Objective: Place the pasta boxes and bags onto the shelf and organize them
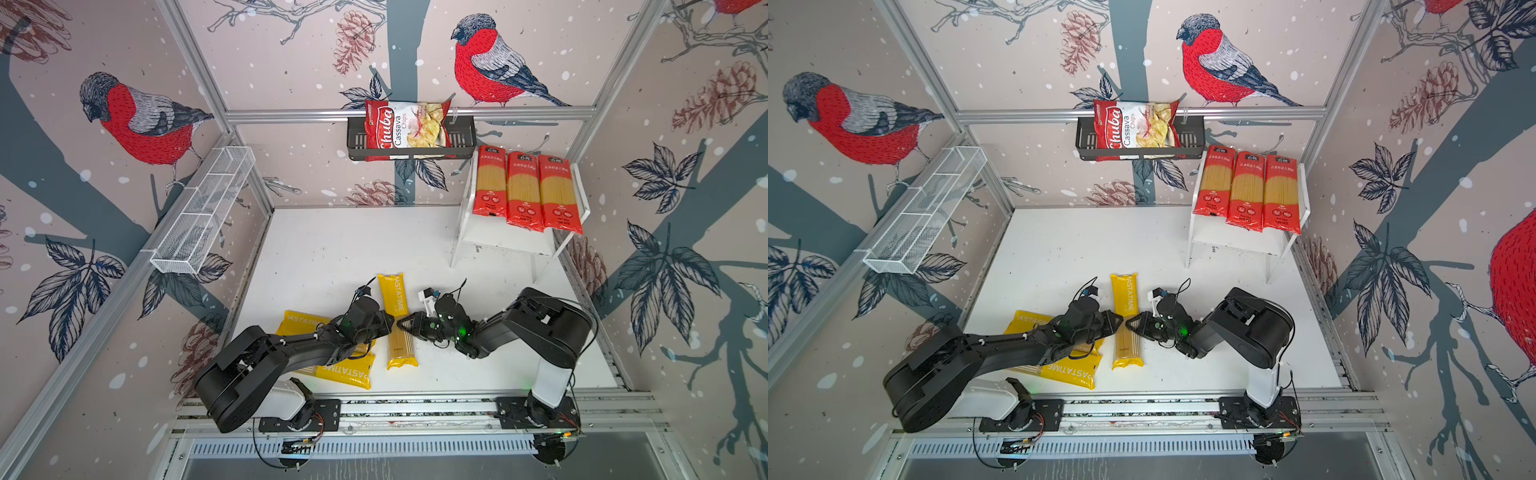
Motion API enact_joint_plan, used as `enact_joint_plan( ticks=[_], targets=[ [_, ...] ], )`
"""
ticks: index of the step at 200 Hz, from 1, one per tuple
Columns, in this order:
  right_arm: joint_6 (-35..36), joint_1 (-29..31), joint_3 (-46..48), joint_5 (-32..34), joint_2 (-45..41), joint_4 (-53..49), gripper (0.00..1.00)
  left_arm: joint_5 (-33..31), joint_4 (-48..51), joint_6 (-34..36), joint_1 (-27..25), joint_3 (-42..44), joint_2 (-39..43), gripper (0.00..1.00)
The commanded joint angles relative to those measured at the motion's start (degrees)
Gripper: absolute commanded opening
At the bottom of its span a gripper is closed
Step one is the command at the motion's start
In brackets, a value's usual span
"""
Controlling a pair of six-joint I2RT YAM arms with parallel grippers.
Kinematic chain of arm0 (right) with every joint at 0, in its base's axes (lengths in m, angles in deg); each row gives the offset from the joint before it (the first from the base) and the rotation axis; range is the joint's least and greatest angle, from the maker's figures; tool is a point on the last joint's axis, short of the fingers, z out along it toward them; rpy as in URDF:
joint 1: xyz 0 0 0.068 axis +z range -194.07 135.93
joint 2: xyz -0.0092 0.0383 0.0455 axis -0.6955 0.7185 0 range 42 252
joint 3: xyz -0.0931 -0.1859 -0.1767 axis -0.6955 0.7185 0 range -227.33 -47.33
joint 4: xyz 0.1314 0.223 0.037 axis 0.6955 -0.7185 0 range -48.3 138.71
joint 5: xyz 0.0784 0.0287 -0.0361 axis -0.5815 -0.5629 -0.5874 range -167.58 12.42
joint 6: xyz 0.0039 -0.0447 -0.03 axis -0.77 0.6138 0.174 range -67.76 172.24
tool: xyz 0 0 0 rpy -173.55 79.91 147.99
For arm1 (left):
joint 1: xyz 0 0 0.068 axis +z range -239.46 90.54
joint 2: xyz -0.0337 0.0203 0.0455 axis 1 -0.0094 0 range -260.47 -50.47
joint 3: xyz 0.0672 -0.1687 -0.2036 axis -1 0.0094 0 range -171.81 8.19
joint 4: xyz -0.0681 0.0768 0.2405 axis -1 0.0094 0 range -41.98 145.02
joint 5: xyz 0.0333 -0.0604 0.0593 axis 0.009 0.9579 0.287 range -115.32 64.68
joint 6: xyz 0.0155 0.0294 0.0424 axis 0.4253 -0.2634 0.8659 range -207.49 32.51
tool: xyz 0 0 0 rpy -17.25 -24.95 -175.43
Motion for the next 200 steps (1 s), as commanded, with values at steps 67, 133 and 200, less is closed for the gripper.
enact_joint_plan(
  ticks=[67,133,200],
  targets=[
    [3.36,-1.35,4.07,0.28,-10.54,0.11,0.07,3.80,5.08,0.52,3.56,0.36,14.36,0.43],
    [7.10,-1.50,11.00,3.61,-29.59,-1.22,0.03,6.95,-10.76,-1.04,4.34,5.06,20.09,0.77],
    [7.02,-4.02,14.48,6.72,-48.10,-8.37,0.01,14.20,-30.25,0.01,0.20,-1.90,2.84,0.84]
  ],
)
